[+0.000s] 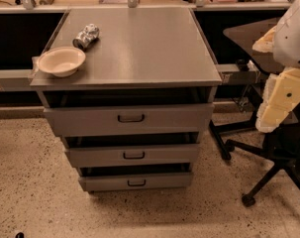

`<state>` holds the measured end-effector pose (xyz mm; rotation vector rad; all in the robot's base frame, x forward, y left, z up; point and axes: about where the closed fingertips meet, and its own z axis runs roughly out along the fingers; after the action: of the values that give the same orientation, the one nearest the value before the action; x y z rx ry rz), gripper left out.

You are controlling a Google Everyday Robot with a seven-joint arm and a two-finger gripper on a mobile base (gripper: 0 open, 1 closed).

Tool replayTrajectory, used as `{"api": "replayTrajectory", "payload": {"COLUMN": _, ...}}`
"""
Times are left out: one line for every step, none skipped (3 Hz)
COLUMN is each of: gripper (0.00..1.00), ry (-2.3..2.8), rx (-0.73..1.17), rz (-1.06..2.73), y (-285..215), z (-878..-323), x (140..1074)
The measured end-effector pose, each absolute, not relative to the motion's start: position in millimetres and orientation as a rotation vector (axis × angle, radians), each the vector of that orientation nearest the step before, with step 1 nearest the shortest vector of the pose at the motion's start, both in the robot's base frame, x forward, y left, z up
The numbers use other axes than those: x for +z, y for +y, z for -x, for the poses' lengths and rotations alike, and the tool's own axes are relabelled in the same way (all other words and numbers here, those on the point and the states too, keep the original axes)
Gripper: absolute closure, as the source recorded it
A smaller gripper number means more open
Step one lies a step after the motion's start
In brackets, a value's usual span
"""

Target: Open middle drawer

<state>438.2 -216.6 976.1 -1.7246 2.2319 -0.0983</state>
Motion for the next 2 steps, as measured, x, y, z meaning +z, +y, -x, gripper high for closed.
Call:
{"api": "replayTrajectory", "payload": {"gripper": 0.00, "ry": 2.231, "rx": -0.099, "rz": 1.723, "y": -216, "z": -439, "x": 976}}
{"api": "replayTrajectory", "payload": {"gripper": 0.00, "ry": 2.156, "rx": -0.094, "rz": 1.776, "y": -205, "z": -447, "x": 957}}
